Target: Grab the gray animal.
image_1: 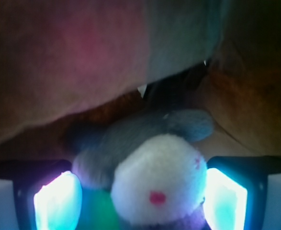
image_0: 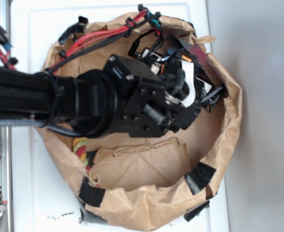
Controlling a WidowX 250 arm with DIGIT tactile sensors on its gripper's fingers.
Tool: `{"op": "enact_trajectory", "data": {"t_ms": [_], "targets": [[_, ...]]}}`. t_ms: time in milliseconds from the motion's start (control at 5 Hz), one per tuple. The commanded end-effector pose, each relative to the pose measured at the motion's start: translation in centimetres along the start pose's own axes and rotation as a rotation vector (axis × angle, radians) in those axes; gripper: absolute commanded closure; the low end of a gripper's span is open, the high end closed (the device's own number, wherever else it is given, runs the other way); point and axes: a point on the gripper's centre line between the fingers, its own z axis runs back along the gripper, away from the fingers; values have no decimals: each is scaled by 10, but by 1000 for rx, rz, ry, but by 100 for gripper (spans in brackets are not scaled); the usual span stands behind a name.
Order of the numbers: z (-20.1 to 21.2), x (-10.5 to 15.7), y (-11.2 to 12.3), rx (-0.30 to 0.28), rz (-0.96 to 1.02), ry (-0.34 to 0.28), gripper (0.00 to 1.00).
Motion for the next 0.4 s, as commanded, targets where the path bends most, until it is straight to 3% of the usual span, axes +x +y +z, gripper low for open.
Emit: {"op": "enact_trajectory", "data": {"t_ms": [0,200], "targets": [[15,-7,1,-62,-48,33,100],[21,-12,1,-80,-93,65,100]]}}
